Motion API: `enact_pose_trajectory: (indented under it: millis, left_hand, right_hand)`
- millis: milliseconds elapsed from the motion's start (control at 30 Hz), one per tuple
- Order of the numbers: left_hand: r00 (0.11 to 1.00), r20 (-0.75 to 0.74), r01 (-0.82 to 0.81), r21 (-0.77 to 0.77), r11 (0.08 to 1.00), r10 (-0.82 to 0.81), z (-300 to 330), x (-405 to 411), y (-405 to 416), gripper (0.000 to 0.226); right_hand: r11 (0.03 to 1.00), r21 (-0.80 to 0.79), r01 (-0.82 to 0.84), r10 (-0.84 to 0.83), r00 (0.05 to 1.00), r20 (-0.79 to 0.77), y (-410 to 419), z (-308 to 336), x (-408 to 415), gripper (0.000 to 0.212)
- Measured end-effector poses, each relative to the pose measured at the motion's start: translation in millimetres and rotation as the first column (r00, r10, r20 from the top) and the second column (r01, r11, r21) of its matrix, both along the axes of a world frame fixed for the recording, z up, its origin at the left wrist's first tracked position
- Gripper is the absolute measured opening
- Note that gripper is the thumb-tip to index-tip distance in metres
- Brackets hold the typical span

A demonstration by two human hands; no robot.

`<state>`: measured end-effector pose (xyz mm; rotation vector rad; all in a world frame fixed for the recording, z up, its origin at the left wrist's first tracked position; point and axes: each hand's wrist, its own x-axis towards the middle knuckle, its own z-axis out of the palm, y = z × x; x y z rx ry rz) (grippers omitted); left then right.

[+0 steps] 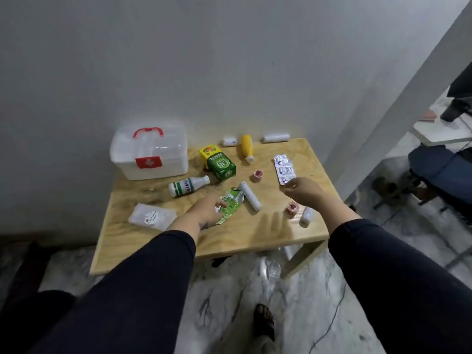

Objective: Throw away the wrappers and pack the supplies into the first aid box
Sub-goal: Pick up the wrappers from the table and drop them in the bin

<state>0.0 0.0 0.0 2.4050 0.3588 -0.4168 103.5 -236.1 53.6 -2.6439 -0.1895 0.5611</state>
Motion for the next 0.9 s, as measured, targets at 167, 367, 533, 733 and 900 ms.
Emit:
enact_pose_trajectory:
  millis: [167, 367, 533, 733, 900]
  left_hand:
    - [0.997, 0.052, -0.063, 0.092, 0.994, 0.058, -25, 23, -10, 0.038]
    - [0.981, 0.094, -0.184, 0.146, 0.972, 0.172, -38, 33, -27, 0.038]
    - [0.96, 0.115, -0.267, 0.119, 0.956, 0.254, -37, 35, -28, 0.037]
    - [0.902, 0.085, -0.425, -0.007, 0.905, 0.424, -35, 36, -28, 0.04]
    - [0.852, 0.114, -0.503, -0.101, 0.859, 0.512, -27, 29, -21, 0.038]
  right_hand:
    - [0.997, 0.054, 0.053, -0.052, 0.998, -0.028, -10, -25, 60, 0.04]
    - [0.995, 0.065, 0.072, -0.073, 0.997, 0.014, -3, -62, 120, 0.051]
    - [1.0, 0.027, 0.01, -0.012, 0.998, 0.054, 8, -77, 134, 0.048]
    - [0.984, 0.176, 0.035, -0.037, 0.999, 0.011, 8, -75, 138, 0.041]
    - [0.963, 0.267, 0.035, -0.035, 0.999, -0.002, 6, -59, 134, 0.057]
